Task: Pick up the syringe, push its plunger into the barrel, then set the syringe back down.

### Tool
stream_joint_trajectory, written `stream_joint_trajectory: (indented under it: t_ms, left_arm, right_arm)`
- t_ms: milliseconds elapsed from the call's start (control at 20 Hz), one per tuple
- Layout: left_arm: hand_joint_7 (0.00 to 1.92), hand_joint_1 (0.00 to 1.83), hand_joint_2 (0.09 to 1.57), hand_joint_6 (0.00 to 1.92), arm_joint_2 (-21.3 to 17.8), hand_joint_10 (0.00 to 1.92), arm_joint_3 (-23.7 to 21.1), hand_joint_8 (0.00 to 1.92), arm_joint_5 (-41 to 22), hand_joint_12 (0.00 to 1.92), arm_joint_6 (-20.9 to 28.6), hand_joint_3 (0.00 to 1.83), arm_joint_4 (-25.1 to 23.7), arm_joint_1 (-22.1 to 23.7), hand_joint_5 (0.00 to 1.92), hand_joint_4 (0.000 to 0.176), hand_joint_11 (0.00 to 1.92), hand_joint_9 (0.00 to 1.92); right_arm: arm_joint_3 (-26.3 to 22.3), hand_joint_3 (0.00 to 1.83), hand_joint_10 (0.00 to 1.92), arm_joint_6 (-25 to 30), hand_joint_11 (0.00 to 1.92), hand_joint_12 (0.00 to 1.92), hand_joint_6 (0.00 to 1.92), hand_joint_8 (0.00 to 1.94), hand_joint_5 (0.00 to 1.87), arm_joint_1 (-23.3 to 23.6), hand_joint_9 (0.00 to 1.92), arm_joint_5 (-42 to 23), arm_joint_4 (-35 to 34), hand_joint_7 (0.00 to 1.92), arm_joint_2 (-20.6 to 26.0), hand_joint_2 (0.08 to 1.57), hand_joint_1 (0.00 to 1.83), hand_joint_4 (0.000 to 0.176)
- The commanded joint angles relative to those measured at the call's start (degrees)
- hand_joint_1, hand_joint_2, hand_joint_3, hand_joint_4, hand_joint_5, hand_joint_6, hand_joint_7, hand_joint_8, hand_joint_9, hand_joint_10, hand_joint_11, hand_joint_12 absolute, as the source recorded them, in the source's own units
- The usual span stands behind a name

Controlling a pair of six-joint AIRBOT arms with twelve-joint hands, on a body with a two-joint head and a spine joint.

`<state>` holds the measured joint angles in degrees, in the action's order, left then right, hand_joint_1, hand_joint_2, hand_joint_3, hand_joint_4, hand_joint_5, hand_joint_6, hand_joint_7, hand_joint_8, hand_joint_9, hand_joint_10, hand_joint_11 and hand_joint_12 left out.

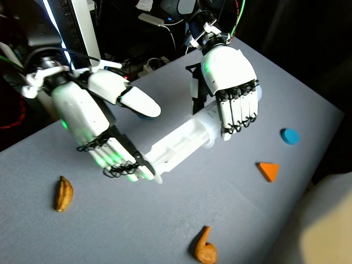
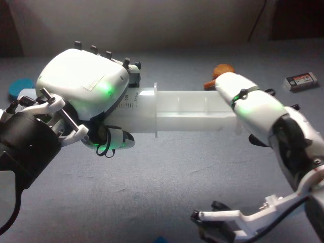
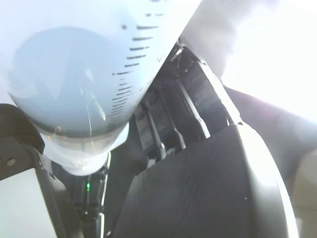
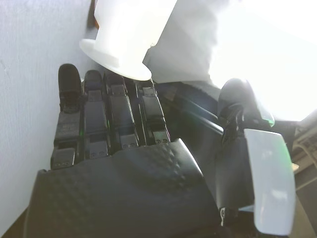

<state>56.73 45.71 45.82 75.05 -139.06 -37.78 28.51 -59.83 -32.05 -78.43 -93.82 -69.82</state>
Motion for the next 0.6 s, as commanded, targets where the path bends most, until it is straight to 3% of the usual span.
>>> stream_joint_trajectory:
  t_ms: [0, 400, 550]
  left_arm:
    - [0.98, 1.38, 1.11, 0.88, 0.3, 1.26, -0.2, 1.03, 6.6, 1.19, 2.0, 0.0, -5.6, 1.5, 0.96, 0.0, 0.85, 0.89]
    - [0.97, 1.38, 1.11, 0.9, 0.3, 1.26, 0.0, 1.03, 6.6, 1.19, 2.0, 0.0, -5.6, 1.5, 0.94, 0.0, 0.85, 0.91]
    - [0.97, 1.38, 1.11, 0.9, 0.2, 1.26, 0.0, 1.03, 6.6, 1.18, 2.0, 0.0, -5.6, 1.6, 0.94, 0.0, 0.85, 0.91]
  right_arm:
    - [-0.3, 0.0, 0.0, -0.7, 0.0, 0.7, 0.0, 0.0, 0.18, 1.3, 0.15, 4.9, 6.1, 0.18, -1.6, 1.1, 0.0, 0.098]
    - [1.8, 0.0, 0.0, -2.6, 0.0, 0.77, 0.0, 0.0, 0.2, 4.4, 0.17, 8.5, 6.2, 0.2, -7.0, 1.1, 0.0, 0.097]
    - [2.6, 0.0, 0.0, -2.6, 0.0, 0.71, 0.0, 0.0, 0.19, 4.8, 0.16, 9.9, 6.2, 0.2, -8.2, 1.1, 0.0, 0.097]
